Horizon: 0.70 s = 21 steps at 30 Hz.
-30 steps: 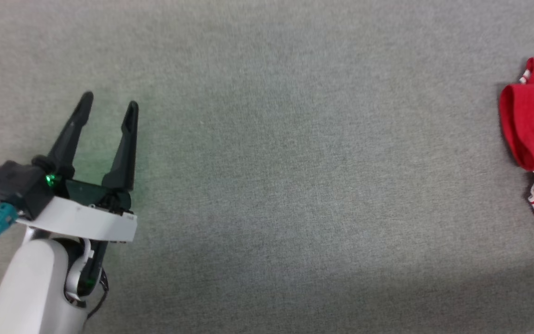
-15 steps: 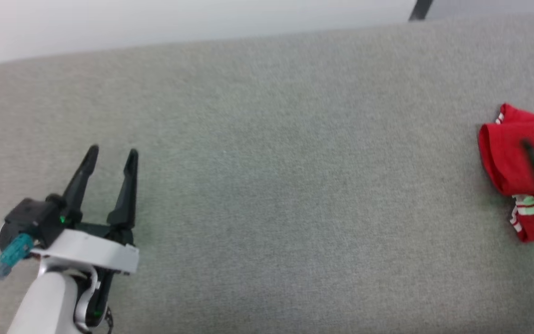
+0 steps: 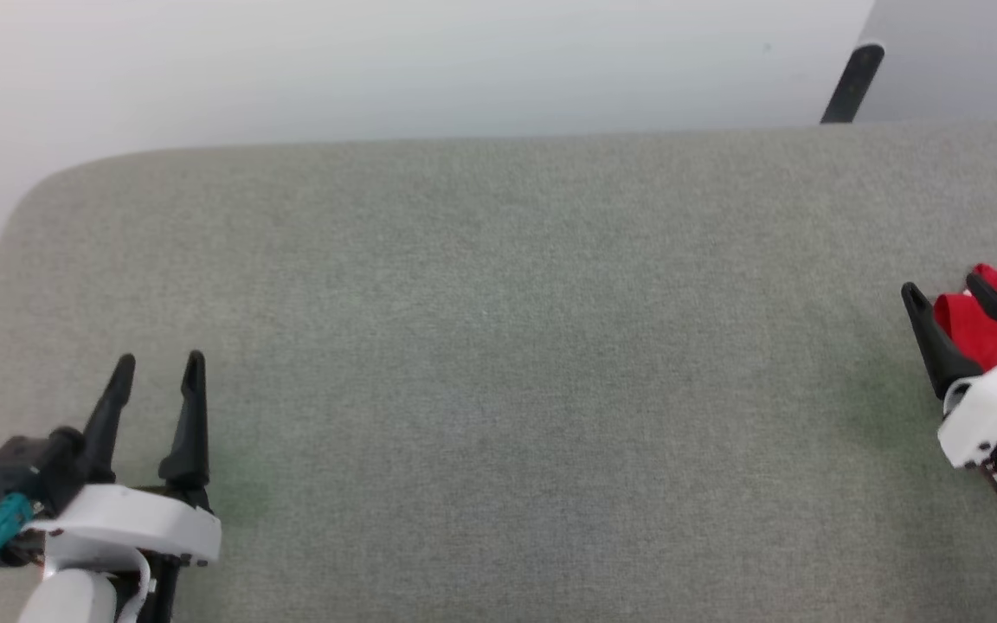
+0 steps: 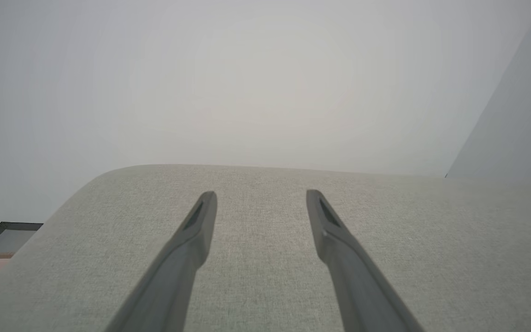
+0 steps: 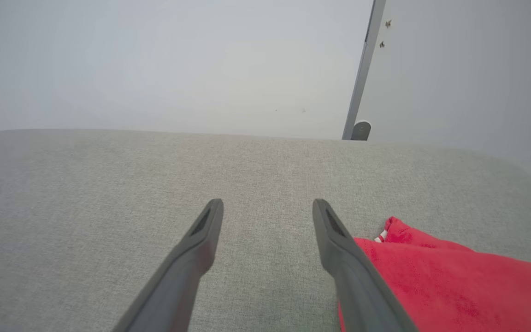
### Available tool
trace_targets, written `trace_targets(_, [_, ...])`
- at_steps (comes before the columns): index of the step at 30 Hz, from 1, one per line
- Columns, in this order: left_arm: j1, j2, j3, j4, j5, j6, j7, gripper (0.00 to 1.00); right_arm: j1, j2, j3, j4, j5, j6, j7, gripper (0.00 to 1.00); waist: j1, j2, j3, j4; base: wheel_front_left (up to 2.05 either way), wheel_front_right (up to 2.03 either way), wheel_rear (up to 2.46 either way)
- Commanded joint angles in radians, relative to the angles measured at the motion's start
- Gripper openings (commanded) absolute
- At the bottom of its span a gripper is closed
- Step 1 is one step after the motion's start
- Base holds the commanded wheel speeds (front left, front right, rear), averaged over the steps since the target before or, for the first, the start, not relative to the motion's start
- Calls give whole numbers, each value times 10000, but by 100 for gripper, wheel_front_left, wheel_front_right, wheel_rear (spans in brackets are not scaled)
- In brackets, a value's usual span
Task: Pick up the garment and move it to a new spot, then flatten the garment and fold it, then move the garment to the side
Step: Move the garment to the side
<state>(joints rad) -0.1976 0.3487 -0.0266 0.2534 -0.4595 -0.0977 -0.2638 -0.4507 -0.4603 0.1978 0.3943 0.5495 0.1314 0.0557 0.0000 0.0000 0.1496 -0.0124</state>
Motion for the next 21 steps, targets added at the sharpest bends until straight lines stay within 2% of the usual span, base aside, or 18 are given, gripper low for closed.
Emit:
trace_targets(1, [130, -99, 33, 43, -92, -68, 7, 100, 255, 14, -109, -94, -174, -13, -227, 100, 0, 0, -230, 152, 0, 0, 0])
trace_targets(8, [631, -264, 164, 207, 85, -120, 6, 100, 1539, 108, -1155, -728, -509, -15, -570, 100, 0, 0, -706, 131, 0, 0, 0])
trace_targets(13, [902, -409, 179, 133, 240, -151, 5, 100, 2628, 304, -1953, -1659, -593, -13, -491, 100, 0, 0, -950, 110, 0, 0, 0])
trace_targets(21, [1253, -560, 375, -53, 418, -166, 4, 100, 3789, 1092, -2679, -3346, -863, -13, -342, 100, 0, 0, -1216, 102, 0, 0, 0])
